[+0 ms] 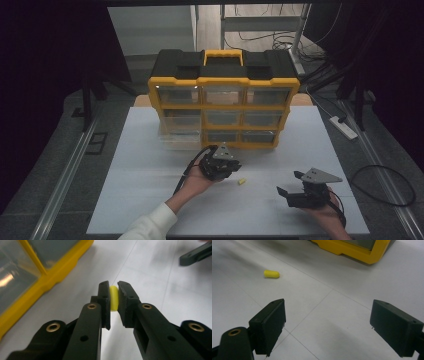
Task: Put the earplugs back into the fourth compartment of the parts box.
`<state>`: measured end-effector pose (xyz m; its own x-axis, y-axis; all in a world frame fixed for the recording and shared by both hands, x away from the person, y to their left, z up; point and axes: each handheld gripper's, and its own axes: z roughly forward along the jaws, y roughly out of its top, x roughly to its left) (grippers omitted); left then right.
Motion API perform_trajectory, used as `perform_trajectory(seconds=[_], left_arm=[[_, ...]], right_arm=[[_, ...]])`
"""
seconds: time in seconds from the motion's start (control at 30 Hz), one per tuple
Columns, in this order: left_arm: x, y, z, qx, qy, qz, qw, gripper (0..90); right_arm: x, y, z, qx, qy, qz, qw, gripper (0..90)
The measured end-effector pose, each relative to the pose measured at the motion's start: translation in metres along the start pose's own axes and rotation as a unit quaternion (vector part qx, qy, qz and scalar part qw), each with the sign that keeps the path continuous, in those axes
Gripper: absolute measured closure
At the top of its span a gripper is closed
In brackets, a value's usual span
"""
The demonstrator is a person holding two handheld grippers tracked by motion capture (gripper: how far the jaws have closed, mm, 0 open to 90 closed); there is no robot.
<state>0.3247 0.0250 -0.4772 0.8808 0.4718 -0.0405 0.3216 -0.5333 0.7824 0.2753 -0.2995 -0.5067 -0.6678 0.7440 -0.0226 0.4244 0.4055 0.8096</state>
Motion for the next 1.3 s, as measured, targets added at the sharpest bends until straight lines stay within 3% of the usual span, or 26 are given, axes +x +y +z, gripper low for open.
perform_trajectory(seconds=[0.4, 0.7, 1.03, 1.3], left_arm=[[-0.003, 0.018, -0.044, -0.07, 0.003, -0.003, 0.9976, 80.2], [0.001, 0.027, -0.079, -0.119, 0.016, -0.011, 0.9927, 80.1], [0.003, 0.034, -0.115, -0.151, 0.027, -0.009, 0.9881, 79.9], [0.007, 0.035, -0.132, -0.169, 0.041, -0.015, 0.9847, 79.8]], right_arm=[[0.0, 0.0, -0.002, -0.009, -0.004, -0.002, 1.0, 14.3], [0.0, 0.0, -0.002, -0.006, -0.005, -0.002, 1.0, 14.3], [0.001, 0.0, -0.002, -0.005, -0.005, -0.004, 1.0, 14.3], [0.001, 0.0, -0.002, -0.006, -0.005, -0.004, 1.0, 14.4]])
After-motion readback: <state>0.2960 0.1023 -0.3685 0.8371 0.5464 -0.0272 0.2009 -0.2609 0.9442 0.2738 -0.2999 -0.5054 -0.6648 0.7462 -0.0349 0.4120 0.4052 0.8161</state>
